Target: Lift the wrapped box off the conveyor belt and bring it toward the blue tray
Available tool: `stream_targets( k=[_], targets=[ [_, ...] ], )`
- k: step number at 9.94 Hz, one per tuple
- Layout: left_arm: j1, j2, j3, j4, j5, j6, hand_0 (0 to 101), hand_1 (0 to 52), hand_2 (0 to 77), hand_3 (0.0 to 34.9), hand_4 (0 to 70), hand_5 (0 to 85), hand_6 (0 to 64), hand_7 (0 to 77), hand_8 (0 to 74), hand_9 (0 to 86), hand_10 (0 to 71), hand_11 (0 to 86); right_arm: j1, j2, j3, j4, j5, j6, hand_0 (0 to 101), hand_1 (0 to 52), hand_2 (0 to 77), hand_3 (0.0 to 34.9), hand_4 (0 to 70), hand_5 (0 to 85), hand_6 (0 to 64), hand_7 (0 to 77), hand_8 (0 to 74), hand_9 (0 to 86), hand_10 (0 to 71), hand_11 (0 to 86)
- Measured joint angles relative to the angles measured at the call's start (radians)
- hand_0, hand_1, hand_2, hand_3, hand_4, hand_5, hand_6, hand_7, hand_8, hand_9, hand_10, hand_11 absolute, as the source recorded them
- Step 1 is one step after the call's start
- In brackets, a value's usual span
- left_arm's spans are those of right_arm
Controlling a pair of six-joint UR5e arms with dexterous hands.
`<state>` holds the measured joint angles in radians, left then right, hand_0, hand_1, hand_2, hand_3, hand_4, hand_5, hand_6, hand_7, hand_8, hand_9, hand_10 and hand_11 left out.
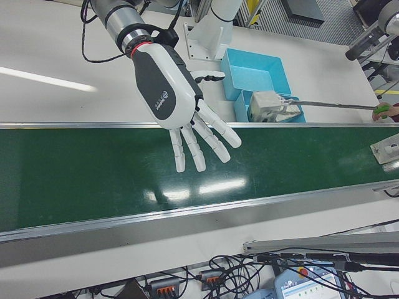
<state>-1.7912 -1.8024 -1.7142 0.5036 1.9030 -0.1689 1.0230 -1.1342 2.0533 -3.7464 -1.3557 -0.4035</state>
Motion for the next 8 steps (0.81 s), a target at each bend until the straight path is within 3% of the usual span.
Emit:
stream_targets(
  k=[8],
  targets=[
    [0.0, 0.0, 0.0, 0.0, 0.0, 0.0, 0, 0.0, 0.5, 0.0, 0.0, 1.1, 0.0, 0.0, 0.0, 0.0, 0.5, 0.0, 0.009, 0.001, -0.01, -0.004, -0.002, 0.029, 48, 16.4, 15.3, 29.7, 0.5, 1.1, 0.0, 0.0, 1.6, 1.6, 0.0, 1.6]
  ],
)
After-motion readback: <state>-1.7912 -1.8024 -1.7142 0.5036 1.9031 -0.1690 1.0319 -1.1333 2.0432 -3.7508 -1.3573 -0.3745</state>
